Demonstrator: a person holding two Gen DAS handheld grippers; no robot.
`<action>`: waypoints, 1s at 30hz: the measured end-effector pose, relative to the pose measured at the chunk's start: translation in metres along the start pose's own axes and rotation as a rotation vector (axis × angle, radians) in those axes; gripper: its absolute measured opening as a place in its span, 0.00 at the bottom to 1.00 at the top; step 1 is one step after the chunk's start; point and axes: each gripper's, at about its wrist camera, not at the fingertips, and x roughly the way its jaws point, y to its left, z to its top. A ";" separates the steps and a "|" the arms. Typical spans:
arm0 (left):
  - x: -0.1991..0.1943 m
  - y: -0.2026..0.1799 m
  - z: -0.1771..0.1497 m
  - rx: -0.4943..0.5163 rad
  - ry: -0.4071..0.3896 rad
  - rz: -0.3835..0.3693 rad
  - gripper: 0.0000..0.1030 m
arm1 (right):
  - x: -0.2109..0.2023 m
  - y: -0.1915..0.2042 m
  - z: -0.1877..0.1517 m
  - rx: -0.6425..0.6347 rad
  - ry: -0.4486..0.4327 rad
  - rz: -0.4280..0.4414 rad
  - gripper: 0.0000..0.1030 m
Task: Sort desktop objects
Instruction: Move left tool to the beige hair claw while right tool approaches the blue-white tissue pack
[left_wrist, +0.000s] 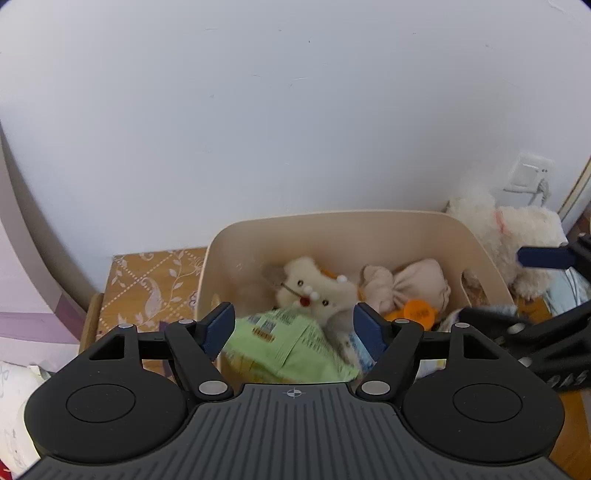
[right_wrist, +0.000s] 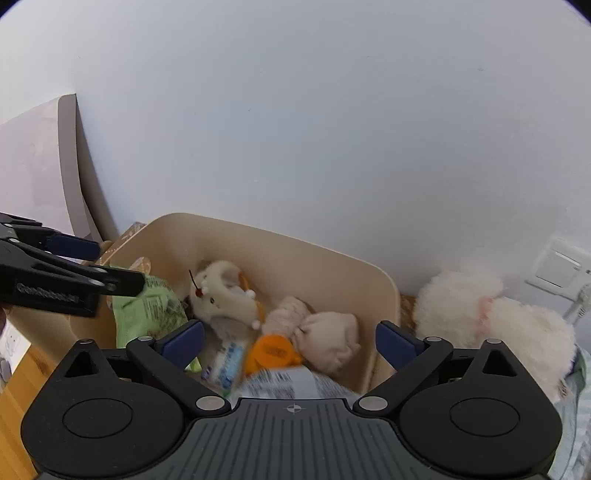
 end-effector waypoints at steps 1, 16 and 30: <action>-0.003 0.002 -0.003 -0.003 -0.001 -0.001 0.71 | -0.005 -0.004 -0.004 0.005 -0.004 0.003 1.00; -0.064 0.011 -0.084 -0.033 0.019 -0.014 0.76 | -0.073 -0.033 -0.104 0.091 0.062 0.012 1.00; -0.048 -0.002 -0.168 -0.074 0.181 0.028 0.76 | -0.069 -0.020 -0.201 0.227 0.254 -0.075 1.00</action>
